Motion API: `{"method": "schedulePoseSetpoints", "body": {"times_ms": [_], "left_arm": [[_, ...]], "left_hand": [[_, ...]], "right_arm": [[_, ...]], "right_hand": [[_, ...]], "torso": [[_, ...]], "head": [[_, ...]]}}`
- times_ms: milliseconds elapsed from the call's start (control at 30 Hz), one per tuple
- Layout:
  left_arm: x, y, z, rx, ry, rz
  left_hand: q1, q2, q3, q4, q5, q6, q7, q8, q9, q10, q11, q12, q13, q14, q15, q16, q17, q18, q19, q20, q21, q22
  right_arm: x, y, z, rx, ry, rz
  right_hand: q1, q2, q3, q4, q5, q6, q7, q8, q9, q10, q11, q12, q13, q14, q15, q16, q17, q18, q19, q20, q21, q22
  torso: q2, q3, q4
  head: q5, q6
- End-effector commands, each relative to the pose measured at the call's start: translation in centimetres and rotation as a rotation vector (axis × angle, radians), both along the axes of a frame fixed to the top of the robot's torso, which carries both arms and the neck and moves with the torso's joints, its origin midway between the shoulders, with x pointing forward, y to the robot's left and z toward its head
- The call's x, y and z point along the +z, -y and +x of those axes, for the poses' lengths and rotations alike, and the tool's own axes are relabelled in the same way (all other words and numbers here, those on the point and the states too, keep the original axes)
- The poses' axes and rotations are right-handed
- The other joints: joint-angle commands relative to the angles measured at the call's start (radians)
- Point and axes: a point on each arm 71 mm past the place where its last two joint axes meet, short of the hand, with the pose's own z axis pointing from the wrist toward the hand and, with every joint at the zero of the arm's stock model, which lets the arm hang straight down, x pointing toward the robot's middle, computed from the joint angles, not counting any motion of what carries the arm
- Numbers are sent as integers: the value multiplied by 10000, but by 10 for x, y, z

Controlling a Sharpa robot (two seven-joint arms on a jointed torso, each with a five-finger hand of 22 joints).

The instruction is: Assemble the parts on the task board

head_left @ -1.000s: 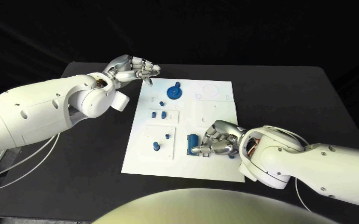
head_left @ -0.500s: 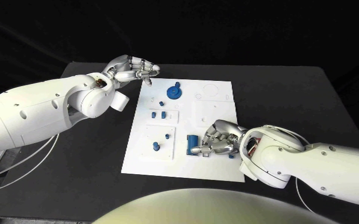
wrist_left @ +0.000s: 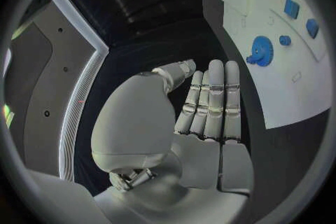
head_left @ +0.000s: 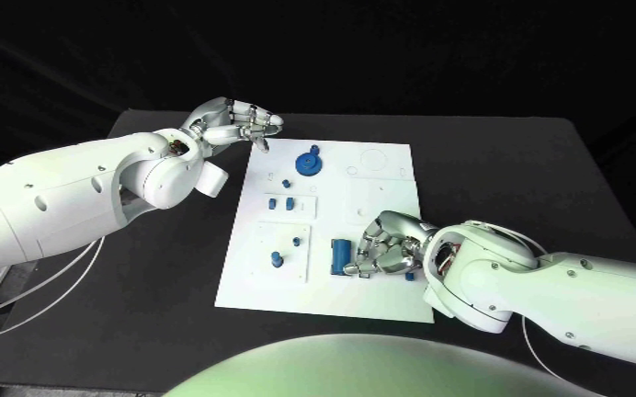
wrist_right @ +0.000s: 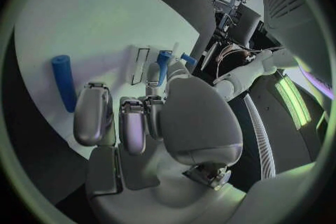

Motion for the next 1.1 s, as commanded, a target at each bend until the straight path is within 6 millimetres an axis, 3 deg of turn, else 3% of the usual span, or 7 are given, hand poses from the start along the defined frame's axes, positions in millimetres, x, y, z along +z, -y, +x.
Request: {"method": "schedulePoseSetpoints", "body": {"times_ms": [33,467,800,967,1033,1100], "left_arm": [[1,1,0,-83,56,-40],[1,1,0,-73,57,-38],[1,1,0,-55,62,-33],[1,0,0,-59,65,-35],[1,0,0,-59,64,-34],[1,0,0,-53,64,-31]], "left_hand": [[-75,-8,21,-58,24,-67,-2,60,9,-60,-31,35,11,-64,22,59,15,128,-53,24,18,-5],[-75,-8,21,-58,24,-67,-2,60,9,-60,-31,35,11,-64,22,59,15,128,-53,24,18,-5],[-75,-8,21,-58,24,-67,-2,60,9,-60,-31,35,11,-64,22,59,15,128,-53,24,18,-5],[-75,-8,21,-58,24,-67,-2,60,9,-60,-31,35,11,-64,22,59,15,128,-53,24,18,-5],[-75,-8,21,-58,24,-67,-2,60,9,-60,-31,35,11,-64,22,59,15,128,-53,24,18,-5],[-75,-8,21,-58,24,-67,-2,60,9,-60,-31,35,11,-64,22,59,15,128,-53,24,18,-5]], "right_arm": [[0,-1,1,197,240,-200],[-1,-2,3,15,336,-266],[0,0,6,-212,732,-351],[2,1,7,-332,968,-321],[2,2,8,-397,1058,-306],[3,4,8,-458,1136,-287]], "right_hand": [[131,13,88,6,56,-50,-47,-61,11,781,-55,60,2005,967,-95,30,2218,-85,117,-71,57,1827],[93,69,156,43,49,-19,-37,-75,13,794,-49,100,2032,971,-95,36,2239,-90,125,-74,85,1834],[157,262,340,13,52,7,-68,-105,22,812,-70,152,2067,974,-107,40,2254,-94,135,-82,112,1840],[141,387,443,33,46,17,-67,-123,29,818,-75,166,2078,975,-114,41,2257,-94,137,-89,117,1841],[-320,671,507,47,24,29,-41,-148,53,822,-52,171,2084,977,-99,44,2270,-99,145,-84,138,1845],[-389,676,499,47,18,31,-38,-148,62,820,-51,161,2079,978,-98,46,2274,-100,147,-83,146,1847]], "torso": [[-3,0,5],[-3,2,0],[-1,7,-3],[-8,7,-4],[-10,6,-7],[-13,4,-12]], "head": [[12,2],[25,2],[10,2],[-14,2],[-29,2],[-32,2]]}}
